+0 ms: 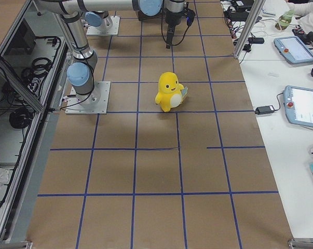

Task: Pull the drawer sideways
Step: 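Close the left gripper around the white drawer handle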

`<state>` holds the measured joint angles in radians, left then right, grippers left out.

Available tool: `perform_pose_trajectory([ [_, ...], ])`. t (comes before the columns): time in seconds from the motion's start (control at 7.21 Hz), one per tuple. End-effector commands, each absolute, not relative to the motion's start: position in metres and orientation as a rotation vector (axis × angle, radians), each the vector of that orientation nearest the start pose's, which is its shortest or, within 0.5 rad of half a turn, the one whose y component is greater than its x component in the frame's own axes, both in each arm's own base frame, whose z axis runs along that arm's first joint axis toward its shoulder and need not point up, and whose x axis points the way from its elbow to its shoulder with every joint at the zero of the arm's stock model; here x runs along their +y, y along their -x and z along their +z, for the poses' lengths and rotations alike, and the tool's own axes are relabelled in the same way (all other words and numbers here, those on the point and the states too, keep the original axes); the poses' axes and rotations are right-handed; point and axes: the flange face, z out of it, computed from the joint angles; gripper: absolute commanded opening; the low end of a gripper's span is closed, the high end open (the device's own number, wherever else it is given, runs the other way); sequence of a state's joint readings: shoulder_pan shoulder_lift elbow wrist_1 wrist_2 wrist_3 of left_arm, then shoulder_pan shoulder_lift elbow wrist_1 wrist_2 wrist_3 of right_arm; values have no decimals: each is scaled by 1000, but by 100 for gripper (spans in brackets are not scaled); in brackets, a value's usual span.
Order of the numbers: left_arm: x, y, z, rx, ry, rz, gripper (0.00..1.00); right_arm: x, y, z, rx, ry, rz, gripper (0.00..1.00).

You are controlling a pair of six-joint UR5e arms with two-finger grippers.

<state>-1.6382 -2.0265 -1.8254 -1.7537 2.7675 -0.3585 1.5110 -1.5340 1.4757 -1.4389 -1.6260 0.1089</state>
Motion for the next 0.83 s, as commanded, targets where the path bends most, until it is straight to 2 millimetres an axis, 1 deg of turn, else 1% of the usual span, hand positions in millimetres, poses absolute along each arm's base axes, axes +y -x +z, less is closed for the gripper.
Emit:
perform_pose_trajectory([
  [0.0, -511, 70, 188, 1793, -313, 572, 74, -506, -98, 503, 3185, -266, 118, 100],
  [0.14, -510, 70, 187, 1792, -314, 572, 66, -506, -97, 504, 3185, -269, 116, 100],
  [0.42, -510, 70, 187, 1792, -313, 571, 39, -506, -98, 504, 3185, -266, 116, 100],
  [0.55, -511, 70, 188, 1792, -310, 566, 33, -506, -98, 504, 3185, -266, 116, 100],
  [0.69, -511, 70, 188, 1792, -310, 566, 33, -506, -97, 503, 3185, -268, 118, 100],
])
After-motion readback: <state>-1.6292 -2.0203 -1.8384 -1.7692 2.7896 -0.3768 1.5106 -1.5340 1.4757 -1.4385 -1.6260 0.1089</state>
